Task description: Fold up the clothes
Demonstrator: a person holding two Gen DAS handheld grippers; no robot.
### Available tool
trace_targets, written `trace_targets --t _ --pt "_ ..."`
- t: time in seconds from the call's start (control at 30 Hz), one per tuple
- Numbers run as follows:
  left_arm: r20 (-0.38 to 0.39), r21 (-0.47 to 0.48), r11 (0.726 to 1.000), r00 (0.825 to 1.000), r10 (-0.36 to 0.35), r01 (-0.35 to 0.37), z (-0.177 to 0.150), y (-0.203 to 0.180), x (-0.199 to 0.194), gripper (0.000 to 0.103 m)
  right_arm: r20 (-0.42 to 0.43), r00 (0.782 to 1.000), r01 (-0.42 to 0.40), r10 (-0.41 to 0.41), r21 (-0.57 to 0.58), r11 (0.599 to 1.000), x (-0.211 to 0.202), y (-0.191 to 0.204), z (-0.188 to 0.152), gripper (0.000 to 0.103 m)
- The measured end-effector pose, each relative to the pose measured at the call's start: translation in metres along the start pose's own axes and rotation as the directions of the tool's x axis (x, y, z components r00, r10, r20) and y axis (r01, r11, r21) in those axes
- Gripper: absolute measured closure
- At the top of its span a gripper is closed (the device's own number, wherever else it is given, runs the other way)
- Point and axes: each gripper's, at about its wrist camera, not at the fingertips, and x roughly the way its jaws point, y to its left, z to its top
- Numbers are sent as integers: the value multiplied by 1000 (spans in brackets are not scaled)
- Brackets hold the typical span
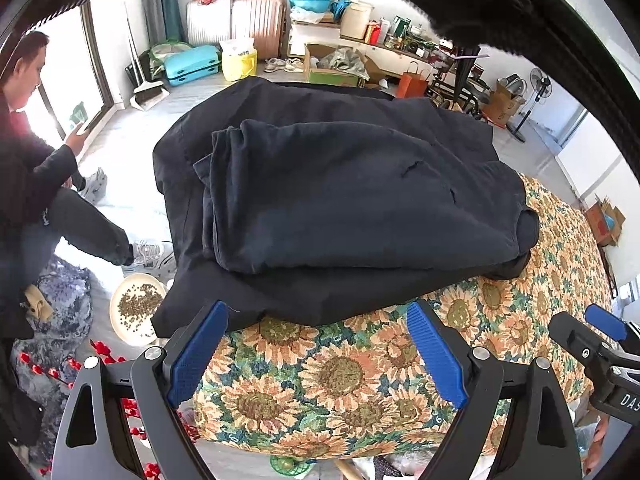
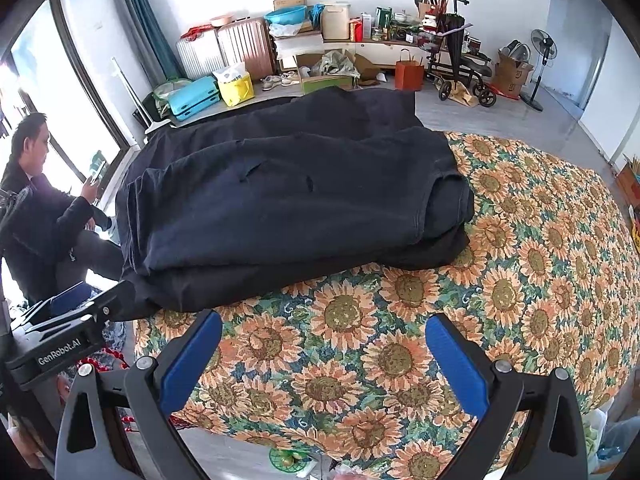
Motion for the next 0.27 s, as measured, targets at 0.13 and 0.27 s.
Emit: trace_targets --t 0.13,0.27 --pt "22 30 999 1000 14 -14 1 -5 -5 12 1 1000 4 -4 -3 1000 -1 -1 -1 0" --pt "25 46 999 999 22 -24 0 -10 -10 12 -5 1000 0 0 5 1000 -4 -3 -2 0"
